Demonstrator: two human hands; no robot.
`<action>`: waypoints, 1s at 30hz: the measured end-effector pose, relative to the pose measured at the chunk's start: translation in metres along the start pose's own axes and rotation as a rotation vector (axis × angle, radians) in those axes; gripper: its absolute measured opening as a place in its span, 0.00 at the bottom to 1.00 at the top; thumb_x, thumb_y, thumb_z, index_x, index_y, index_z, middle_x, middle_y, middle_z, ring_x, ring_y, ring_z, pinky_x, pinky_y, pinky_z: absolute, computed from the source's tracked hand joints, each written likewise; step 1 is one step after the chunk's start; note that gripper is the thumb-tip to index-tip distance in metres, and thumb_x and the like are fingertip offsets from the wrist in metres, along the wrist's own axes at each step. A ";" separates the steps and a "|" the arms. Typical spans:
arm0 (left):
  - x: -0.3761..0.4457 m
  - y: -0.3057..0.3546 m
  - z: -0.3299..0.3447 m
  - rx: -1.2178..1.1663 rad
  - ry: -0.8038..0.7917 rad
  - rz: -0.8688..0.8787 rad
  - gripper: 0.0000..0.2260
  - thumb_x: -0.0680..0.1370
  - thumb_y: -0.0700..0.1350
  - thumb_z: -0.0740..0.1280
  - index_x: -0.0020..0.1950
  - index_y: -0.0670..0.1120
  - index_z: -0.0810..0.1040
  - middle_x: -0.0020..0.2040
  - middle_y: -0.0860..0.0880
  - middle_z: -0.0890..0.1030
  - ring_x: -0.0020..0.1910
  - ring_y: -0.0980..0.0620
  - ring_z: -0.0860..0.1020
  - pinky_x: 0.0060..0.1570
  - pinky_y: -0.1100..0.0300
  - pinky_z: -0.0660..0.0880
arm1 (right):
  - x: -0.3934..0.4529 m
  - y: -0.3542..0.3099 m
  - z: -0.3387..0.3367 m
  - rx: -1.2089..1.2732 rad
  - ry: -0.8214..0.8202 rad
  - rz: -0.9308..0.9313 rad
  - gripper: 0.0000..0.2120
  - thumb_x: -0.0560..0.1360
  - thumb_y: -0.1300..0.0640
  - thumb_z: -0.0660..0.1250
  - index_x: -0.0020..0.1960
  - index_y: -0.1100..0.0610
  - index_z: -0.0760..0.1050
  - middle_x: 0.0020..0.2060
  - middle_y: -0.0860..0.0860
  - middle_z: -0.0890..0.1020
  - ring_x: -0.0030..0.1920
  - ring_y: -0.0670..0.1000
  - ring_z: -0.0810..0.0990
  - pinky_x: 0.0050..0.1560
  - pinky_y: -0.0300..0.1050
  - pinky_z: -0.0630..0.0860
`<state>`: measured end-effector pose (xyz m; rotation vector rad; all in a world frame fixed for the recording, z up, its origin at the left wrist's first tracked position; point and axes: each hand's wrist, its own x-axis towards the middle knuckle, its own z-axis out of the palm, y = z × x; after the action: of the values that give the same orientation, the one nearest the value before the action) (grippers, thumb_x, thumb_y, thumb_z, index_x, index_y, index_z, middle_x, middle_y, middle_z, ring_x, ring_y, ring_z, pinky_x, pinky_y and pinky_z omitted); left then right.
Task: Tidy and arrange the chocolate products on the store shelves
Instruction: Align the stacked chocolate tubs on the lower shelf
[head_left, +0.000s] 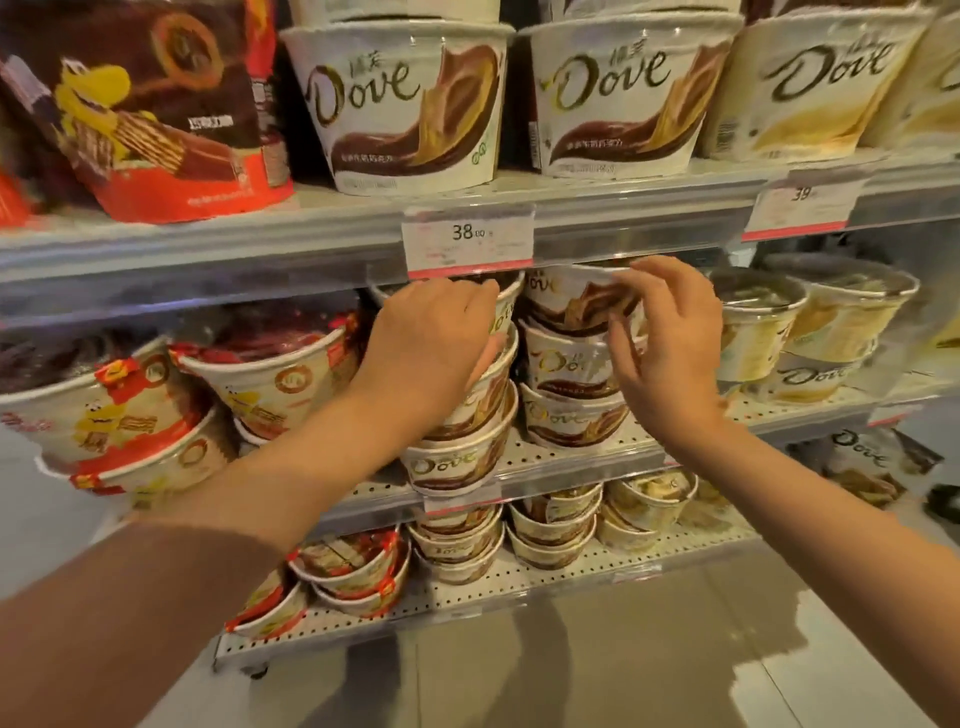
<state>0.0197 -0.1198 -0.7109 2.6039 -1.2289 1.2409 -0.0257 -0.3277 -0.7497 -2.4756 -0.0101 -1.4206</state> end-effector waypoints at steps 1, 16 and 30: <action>0.005 0.001 -0.001 -0.003 -0.035 0.019 0.13 0.71 0.48 0.69 0.47 0.39 0.78 0.36 0.43 0.80 0.35 0.42 0.79 0.32 0.55 0.75 | 0.002 -0.002 -0.001 0.049 0.031 0.116 0.17 0.73 0.57 0.64 0.60 0.64 0.72 0.57 0.60 0.73 0.59 0.53 0.68 0.61 0.45 0.65; 0.018 0.026 0.006 0.172 0.044 -0.215 0.10 0.74 0.48 0.67 0.45 0.41 0.78 0.32 0.42 0.79 0.30 0.41 0.77 0.29 0.59 0.63 | 0.011 0.031 0.035 0.562 -0.049 0.560 0.63 0.57 0.41 0.79 0.76 0.54 0.39 0.75 0.53 0.56 0.74 0.52 0.58 0.68 0.40 0.56; 0.007 0.013 -0.020 -0.315 -0.160 -0.398 0.02 0.76 0.40 0.65 0.46 0.42 0.73 0.39 0.50 0.78 0.39 0.55 0.74 0.37 0.71 0.65 | 0.037 0.064 0.023 0.491 -0.433 0.506 0.33 0.55 0.34 0.75 0.45 0.59 0.75 0.41 0.52 0.81 0.44 0.51 0.80 0.45 0.46 0.78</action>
<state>0.0006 -0.1271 -0.6967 2.5698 -0.7828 0.7199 0.0226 -0.3887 -0.7449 -2.1117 0.1491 -0.5774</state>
